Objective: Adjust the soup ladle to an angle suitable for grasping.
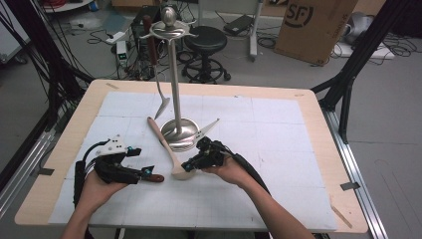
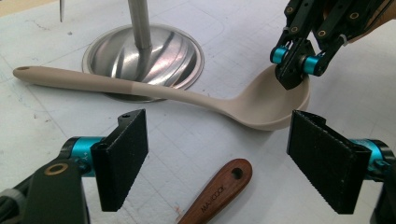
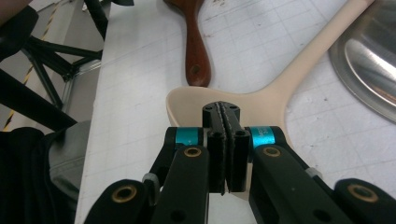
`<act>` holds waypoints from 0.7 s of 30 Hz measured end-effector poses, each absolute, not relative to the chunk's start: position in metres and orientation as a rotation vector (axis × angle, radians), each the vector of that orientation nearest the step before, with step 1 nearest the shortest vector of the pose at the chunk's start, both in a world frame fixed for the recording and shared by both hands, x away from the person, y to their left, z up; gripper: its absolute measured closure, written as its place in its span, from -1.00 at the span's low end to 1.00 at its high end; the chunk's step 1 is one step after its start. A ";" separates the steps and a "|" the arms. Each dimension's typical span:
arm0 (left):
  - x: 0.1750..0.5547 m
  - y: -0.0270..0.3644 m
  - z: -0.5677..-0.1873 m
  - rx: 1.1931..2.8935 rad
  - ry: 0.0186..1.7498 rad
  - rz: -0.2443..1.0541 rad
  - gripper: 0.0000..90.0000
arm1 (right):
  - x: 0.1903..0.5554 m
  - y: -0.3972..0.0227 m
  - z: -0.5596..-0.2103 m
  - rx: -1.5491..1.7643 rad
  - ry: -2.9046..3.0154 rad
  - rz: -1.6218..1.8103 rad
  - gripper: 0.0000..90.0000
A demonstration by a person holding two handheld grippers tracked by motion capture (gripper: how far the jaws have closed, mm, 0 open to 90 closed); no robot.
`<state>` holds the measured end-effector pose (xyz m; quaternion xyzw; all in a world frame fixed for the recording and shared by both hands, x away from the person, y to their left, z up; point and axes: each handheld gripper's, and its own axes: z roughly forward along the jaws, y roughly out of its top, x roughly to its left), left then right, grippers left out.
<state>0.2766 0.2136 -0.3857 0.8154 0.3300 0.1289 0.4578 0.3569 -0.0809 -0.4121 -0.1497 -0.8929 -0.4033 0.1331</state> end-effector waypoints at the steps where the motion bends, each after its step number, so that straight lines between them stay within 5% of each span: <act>1: 0.277 0.214 -0.386 2.009 0.813 0.318 -0.53 | 0.356 -0.081 -0.412 -0.436 -2.587 -1.162 0.98; 21: 0.276 0.213 -0.386 2.011 0.808 0.318 -0.53 | 0.350 -0.098 -0.410 -0.411 -2.574 -1.093 0.98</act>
